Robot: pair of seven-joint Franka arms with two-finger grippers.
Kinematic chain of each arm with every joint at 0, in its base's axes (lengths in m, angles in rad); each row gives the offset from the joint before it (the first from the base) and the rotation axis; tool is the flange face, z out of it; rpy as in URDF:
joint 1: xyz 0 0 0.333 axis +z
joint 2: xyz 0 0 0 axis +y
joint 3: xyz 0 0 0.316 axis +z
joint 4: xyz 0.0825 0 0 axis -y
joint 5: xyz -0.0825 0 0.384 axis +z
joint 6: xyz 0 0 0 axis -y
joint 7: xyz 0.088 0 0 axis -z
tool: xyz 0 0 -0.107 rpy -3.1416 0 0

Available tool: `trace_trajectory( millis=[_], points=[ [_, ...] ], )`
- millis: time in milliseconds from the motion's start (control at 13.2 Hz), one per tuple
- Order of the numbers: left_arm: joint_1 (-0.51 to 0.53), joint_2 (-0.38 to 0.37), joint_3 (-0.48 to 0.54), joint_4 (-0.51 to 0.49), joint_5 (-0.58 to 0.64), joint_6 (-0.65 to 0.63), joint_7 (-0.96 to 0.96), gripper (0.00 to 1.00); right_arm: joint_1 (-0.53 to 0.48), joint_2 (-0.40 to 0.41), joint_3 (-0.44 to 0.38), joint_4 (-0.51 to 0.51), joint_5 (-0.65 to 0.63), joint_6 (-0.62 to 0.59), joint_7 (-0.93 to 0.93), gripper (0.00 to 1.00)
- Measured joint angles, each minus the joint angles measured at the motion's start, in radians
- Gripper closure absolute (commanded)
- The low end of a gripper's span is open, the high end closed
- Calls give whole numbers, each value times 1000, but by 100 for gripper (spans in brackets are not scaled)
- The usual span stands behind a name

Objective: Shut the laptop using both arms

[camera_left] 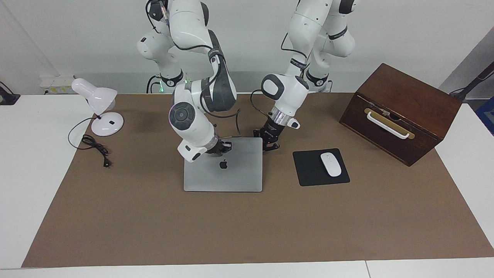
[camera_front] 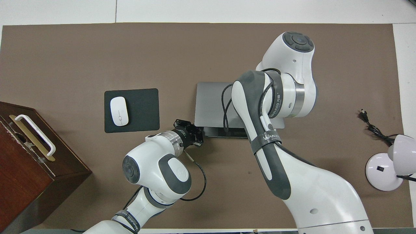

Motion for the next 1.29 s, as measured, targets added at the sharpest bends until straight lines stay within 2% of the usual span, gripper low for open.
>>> trace_trajectory(
  millis=[1286],
  points=[
    [0, -18, -1, -24, -4, 0, 20, 100, 21, -3, 0, -88, 0, 57, 1, 100]
  ],
)
